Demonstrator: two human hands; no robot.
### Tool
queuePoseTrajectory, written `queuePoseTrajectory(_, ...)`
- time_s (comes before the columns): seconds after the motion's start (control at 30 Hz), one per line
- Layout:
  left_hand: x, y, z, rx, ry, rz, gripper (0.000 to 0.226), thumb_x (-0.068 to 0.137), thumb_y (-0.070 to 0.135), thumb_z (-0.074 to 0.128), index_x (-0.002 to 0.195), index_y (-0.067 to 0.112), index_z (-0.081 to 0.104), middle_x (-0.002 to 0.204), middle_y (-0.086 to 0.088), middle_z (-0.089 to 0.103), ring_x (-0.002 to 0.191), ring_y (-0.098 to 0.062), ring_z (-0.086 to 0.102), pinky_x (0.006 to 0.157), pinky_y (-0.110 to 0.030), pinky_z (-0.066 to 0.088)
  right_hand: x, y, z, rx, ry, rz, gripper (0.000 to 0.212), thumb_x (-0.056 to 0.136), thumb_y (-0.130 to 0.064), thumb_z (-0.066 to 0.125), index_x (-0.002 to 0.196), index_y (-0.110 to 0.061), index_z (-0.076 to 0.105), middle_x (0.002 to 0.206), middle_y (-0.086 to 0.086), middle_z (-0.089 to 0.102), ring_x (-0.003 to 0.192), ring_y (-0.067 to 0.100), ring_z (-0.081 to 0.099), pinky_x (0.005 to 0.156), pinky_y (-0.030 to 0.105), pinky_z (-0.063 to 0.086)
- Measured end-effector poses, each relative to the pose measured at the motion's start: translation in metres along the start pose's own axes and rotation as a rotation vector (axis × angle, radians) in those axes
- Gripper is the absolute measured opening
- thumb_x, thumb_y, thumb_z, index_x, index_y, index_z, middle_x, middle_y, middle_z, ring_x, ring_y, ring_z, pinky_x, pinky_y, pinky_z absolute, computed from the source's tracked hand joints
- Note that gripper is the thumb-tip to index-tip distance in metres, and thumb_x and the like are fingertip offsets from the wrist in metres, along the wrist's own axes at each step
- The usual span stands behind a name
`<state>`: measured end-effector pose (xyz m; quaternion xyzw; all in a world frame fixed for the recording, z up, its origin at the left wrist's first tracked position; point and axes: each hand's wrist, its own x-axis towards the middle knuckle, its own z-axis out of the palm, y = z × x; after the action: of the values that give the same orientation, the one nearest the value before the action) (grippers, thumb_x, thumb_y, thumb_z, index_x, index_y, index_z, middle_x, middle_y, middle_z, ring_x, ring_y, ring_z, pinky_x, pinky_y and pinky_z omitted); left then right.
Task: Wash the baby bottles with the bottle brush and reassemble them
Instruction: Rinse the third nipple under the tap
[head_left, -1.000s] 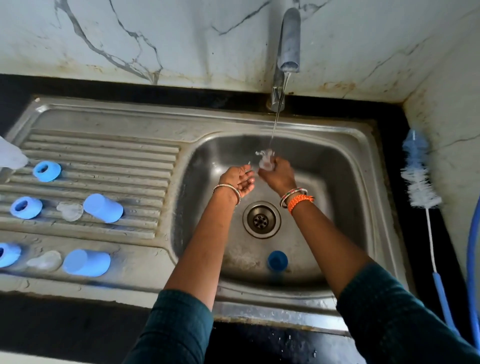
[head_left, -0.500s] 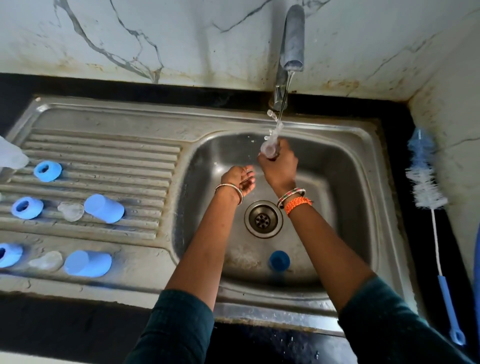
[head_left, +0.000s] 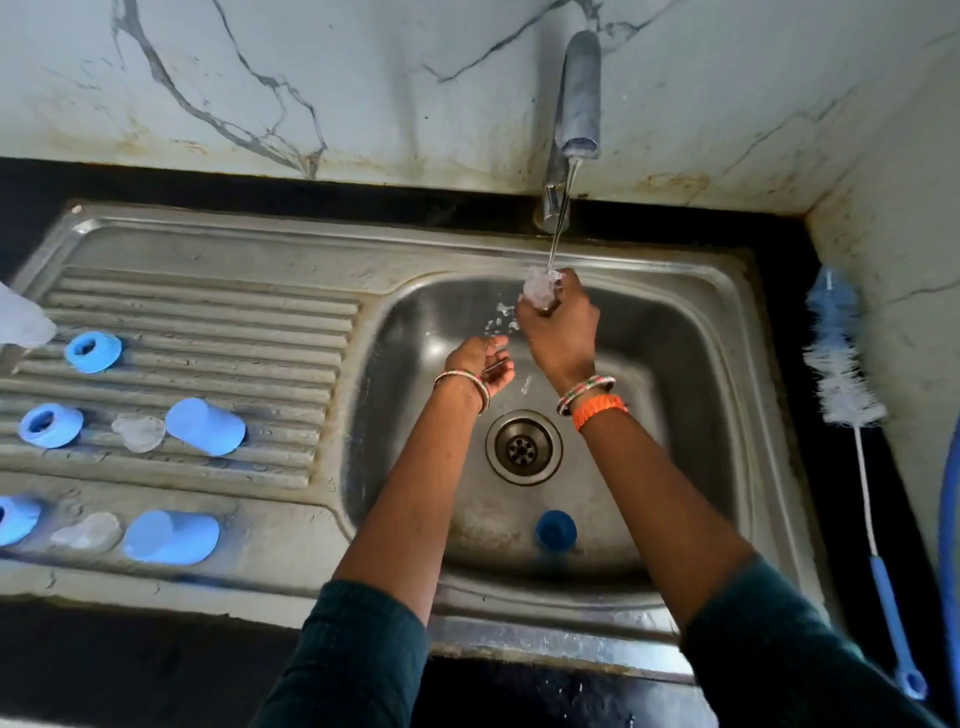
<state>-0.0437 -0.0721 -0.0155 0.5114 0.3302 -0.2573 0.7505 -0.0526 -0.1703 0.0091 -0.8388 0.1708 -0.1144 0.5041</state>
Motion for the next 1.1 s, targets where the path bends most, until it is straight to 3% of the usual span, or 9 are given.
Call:
queuePoseTrajectory(0.07, -0.001, -0.001, 0.001, 0.003, 0.007, -0.004, 0.024, 0.093, 0.003, 0.039, 0.081, 0.005, 0.059, 0.078, -0.008, 0.054, 0.065, -0.018, 0.051, 0.057, -0.025, 0.051, 0.0, 0.006, 0.001, -0.075, -0.073, 0.053, 0.025, 0.083, -0.015, 0.069, 0.104, -0.005, 0.063, 0.098, 0.008, 0.069, 0.089, 0.02, 0.065, 0.078, 0.026, 0.051)
queuePoseTrajectory(0.17, -0.005, 0.0, 0.002, -0.015, -0.031, 0.003, 0.026, 0.094, 0.001, 0.036, 0.082, 0.005, 0.059, 0.08, -0.009, 0.057, 0.067, -0.019, 0.052, 0.065, -0.027, 0.049, 0.002, -0.004, -0.007, -0.05, -0.007, -0.013, 0.024, 0.083, -0.01, 0.068, 0.106, -0.005, 0.063, 0.093, 0.0, 0.067, 0.082, 0.012, 0.063, 0.071, 0.012, 0.045)
queuePoseTrajectory(0.3, -0.009, 0.006, 0.006, -0.044, -0.038, 0.001, 0.027, 0.095, 0.002, 0.033, 0.083, 0.005, 0.056, 0.079, -0.008, 0.055, 0.066, -0.017, 0.052, 0.061, -0.025, 0.049, -0.001, -0.028, -0.019, 0.004, 0.047, -0.162, 0.021, 0.083, -0.01, 0.068, 0.103, -0.007, 0.06, 0.08, -0.008, 0.061, 0.064, -0.003, 0.055, 0.059, 0.001, 0.04)
queuePoseTrajectory(0.5, -0.022, 0.009, 0.017, -0.065, -0.105, -0.003, 0.029, 0.094, 0.001, 0.034, 0.073, 0.008, 0.051, 0.066, -0.007, 0.06, 0.067, -0.018, 0.052, 0.064, -0.028, 0.049, -0.01, -0.026, -0.019, -0.055, 0.003, -0.184, 0.028, 0.087, -0.018, 0.064, 0.112, -0.009, 0.056, 0.087, -0.008, 0.061, 0.072, 0.006, 0.061, 0.063, 0.006, 0.045)
queuePoseTrajectory(0.6, -0.023, 0.01, 0.016, -0.081, -0.102, -0.002, 0.029, 0.093, 0.0, 0.032, 0.073, 0.007, 0.052, 0.071, -0.008, 0.061, 0.069, -0.018, 0.053, 0.069, -0.029, 0.048, -0.009, -0.027, -0.021, -0.06, -0.025, -0.201, 0.026, 0.087, -0.019, 0.064, 0.11, -0.01, 0.057, 0.088, -0.007, 0.062, 0.076, 0.008, 0.063, 0.07, 0.017, 0.052)
queuePoseTrajectory(0.73, -0.024, 0.009, 0.014, -0.062, -0.091, 0.002, 0.031, 0.094, 0.0, 0.032, 0.076, 0.006, 0.056, 0.072, -0.008, 0.06, 0.068, -0.017, 0.053, 0.069, -0.026, 0.047, -0.005, -0.023, -0.02, -0.067, 0.026, -0.216, 0.026, 0.086, -0.014, 0.066, 0.11, -0.009, 0.058, 0.085, -0.007, 0.063, 0.072, 0.006, 0.061, 0.065, 0.007, 0.047)
queuePoseTrajectory(0.87, -0.021, 0.007, 0.014, -0.054, -0.08, 0.002, 0.029, 0.095, 0.001, 0.034, 0.078, 0.005, 0.057, 0.053, -0.005, 0.063, 0.065, -0.016, 0.052, 0.065, -0.025, 0.047, -0.005, -0.002, -0.016, -0.172, -0.108, -0.123, 0.02, 0.084, -0.009, 0.062, 0.104, -0.006, 0.063, 0.093, 0.007, 0.07, 0.084, 0.021, 0.066, 0.079, 0.026, 0.053)
queuePoseTrajectory(1.0, -0.018, 0.007, 0.01, -0.055, -0.03, 0.002, 0.027, 0.094, 0.0, 0.034, 0.08, 0.004, 0.057, 0.064, -0.007, 0.059, 0.062, -0.016, 0.051, 0.056, -0.022, 0.048, -0.006, -0.009, -0.013, -0.058, 0.05, -0.144, 0.029, 0.084, -0.003, 0.064, 0.113, -0.004, 0.058, 0.094, 0.0, 0.065, 0.079, 0.008, 0.061, 0.069, 0.005, 0.045)
queuePoseTrajectory(1.1, -0.017, 0.006, 0.01, -0.028, -0.011, -0.02, 0.024, 0.093, 0.001, 0.038, 0.078, 0.004, 0.056, 0.071, -0.008, 0.051, 0.061, -0.016, 0.048, 0.05, -0.021, 0.048, -0.005, 0.001, -0.003, -0.168, -0.131, -0.013, 0.02, 0.086, -0.004, 0.061, 0.105, -0.001, 0.063, 0.091, 0.007, 0.067, 0.083, 0.019, 0.066, 0.061, 0.008, 0.044)
